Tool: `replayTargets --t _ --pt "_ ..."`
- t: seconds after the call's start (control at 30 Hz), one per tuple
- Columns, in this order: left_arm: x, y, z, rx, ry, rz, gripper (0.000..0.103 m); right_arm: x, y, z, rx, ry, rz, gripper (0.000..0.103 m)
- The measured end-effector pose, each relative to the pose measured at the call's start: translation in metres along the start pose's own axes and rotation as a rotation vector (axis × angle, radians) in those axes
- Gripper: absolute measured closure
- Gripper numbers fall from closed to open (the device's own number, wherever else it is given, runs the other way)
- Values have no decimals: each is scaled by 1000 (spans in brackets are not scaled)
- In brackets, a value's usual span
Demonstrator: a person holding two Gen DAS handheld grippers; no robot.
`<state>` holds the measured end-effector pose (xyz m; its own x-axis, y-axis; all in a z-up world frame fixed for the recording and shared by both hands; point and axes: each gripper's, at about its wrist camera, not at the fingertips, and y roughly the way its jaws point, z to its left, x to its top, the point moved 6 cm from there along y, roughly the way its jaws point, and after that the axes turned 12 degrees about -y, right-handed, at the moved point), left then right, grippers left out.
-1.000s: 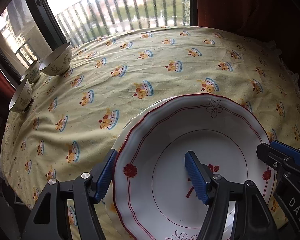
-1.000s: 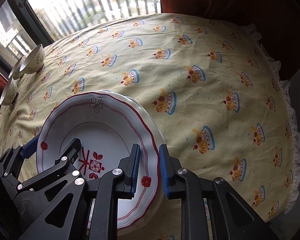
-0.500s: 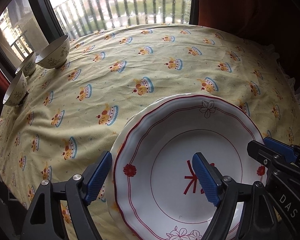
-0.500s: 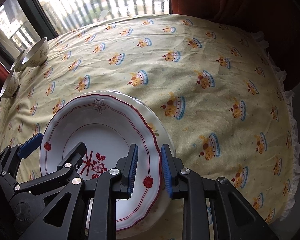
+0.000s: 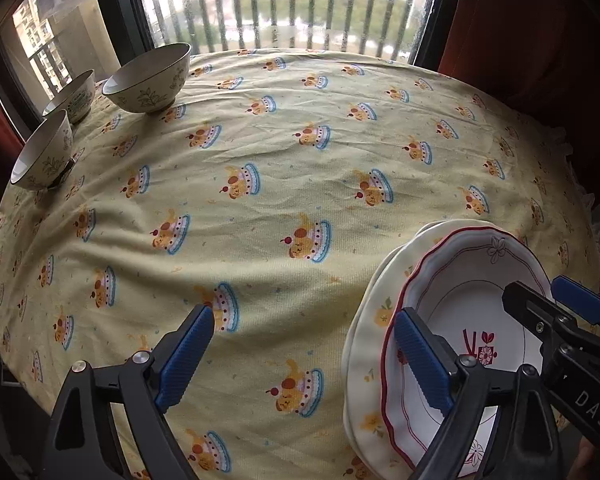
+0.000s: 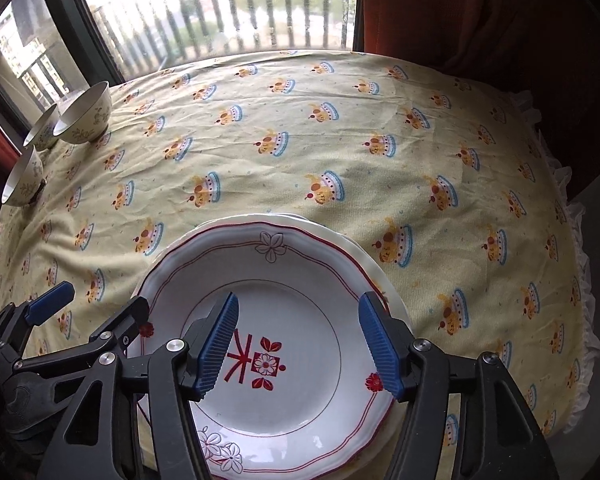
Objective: Organize plates and bowls
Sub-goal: 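Lower the dish onto the plate stack and open both grippers, then reach both grippers to the large cream bowl and close on its rim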
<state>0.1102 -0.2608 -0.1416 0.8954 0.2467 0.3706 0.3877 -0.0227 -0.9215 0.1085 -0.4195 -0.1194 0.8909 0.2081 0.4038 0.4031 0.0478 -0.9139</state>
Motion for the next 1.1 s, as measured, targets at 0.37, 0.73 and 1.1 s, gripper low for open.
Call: replayTargets --t 0.37,0.73,1.1 --pt "44 -11 70 -68 99 -14 9 35 -7 73 -49 111 -49 35" --pt "83 -7 154 -80 103 -11 10 74 -6 162 -134 116 -92 35" --pt "135 -11 243 -5 43 -82 14 126 2 254 -84 138 -95 35"
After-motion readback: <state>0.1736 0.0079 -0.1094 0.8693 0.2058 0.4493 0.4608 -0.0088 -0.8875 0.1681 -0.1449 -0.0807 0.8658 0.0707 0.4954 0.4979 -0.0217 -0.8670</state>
